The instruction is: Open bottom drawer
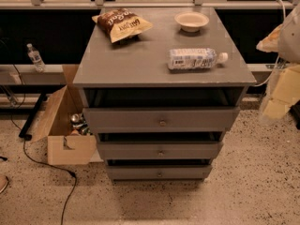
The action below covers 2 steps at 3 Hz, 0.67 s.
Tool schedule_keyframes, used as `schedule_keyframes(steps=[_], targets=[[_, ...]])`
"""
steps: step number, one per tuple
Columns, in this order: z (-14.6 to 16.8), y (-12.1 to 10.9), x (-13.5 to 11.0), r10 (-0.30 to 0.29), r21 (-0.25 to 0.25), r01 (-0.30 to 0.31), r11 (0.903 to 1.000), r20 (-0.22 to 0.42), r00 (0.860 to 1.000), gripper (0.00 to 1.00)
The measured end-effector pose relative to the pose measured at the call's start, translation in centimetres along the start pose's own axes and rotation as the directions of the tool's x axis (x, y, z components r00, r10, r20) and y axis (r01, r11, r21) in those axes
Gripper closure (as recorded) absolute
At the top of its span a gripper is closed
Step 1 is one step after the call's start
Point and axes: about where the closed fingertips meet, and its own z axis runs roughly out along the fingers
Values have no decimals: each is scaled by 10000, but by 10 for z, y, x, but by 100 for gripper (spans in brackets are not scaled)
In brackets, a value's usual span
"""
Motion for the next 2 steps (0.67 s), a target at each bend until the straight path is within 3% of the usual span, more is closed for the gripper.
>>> schedule_keyframes(steps=[1, 2], targets=[[0, 0, 0, -5, 15, 5, 10000, 23, 10000, 0], [30, 2, 2, 185, -227, -180, 9996, 192, 9996, 0]])
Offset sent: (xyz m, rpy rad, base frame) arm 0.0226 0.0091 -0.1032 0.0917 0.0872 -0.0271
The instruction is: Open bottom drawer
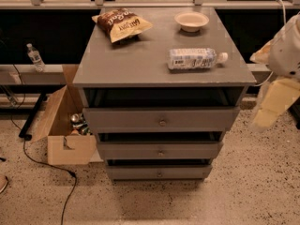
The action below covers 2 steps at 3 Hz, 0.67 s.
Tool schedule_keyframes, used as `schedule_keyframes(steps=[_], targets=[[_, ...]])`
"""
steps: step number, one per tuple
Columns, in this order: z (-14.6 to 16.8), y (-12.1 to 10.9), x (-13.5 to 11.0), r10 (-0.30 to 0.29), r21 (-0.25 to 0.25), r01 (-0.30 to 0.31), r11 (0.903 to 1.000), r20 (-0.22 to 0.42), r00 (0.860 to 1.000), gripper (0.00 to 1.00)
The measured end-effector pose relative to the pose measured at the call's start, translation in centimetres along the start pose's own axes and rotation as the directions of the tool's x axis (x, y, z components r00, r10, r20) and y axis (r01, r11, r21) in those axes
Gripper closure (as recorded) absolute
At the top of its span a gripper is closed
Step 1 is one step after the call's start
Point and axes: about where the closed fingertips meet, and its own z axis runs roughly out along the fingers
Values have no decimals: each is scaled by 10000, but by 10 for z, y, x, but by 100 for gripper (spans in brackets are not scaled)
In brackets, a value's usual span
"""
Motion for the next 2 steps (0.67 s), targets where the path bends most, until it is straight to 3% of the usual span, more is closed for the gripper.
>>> schedule_keyframes(steps=[1, 2], targets=[[91, 16, -6, 371, -720, -316, 9969, 767, 9964, 0], [152, 31, -15, 469, -1224, -322, 9920, 1199, 9917, 0]])
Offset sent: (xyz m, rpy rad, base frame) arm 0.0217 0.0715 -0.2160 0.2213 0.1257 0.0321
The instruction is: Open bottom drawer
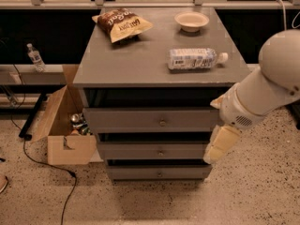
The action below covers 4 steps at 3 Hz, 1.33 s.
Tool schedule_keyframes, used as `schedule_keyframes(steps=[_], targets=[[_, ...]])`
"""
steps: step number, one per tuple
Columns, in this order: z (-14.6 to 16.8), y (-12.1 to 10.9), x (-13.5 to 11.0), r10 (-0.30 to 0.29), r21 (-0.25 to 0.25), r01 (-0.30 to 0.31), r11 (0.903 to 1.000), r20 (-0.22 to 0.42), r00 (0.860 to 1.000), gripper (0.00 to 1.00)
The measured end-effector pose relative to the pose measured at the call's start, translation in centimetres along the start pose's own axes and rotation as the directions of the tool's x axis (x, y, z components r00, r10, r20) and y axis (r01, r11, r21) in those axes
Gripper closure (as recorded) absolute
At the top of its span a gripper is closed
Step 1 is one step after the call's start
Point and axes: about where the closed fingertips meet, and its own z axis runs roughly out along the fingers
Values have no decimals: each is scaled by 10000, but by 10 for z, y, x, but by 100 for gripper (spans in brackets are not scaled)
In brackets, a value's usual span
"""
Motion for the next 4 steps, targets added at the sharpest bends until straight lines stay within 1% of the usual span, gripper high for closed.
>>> schedule_keyframes(steps=[1, 2, 3, 4], targets=[[67, 10, -9, 190, -704, -158, 9974, 450, 9988, 0], [72, 12, -7, 121, -781, -85, 9969, 461, 9989, 0], [119, 27, 13, -443, -1376, 550, 9890, 796, 9958, 0], [174, 41, 45, -846, -1658, 1015, 9809, 1063, 9907, 0]])
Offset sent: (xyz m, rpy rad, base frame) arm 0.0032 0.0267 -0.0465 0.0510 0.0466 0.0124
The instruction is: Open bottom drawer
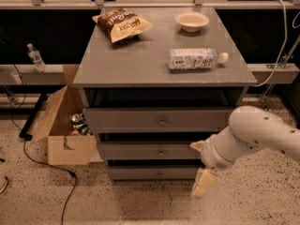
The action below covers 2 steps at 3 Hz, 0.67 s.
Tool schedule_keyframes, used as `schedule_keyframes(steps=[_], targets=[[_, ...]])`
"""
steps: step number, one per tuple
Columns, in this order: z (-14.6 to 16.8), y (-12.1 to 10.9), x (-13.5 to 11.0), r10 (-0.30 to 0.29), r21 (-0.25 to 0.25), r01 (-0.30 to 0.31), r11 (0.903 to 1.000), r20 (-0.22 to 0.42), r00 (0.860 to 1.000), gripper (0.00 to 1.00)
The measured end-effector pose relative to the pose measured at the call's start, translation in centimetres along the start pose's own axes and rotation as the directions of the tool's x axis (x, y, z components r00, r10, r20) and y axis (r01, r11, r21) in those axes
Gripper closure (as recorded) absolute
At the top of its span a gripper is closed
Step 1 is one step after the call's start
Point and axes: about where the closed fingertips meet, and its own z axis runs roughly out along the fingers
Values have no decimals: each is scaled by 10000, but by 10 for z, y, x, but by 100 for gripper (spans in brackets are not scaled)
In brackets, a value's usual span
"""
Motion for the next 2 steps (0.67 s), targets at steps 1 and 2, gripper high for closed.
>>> schedule_keyframes(steps=[1, 2], targets=[[48, -4, 30, -56, -69, 56, 10000, 14, 10000, 0], [107, -18, 56, 171, -215, -166, 9996, 194, 9997, 0]])
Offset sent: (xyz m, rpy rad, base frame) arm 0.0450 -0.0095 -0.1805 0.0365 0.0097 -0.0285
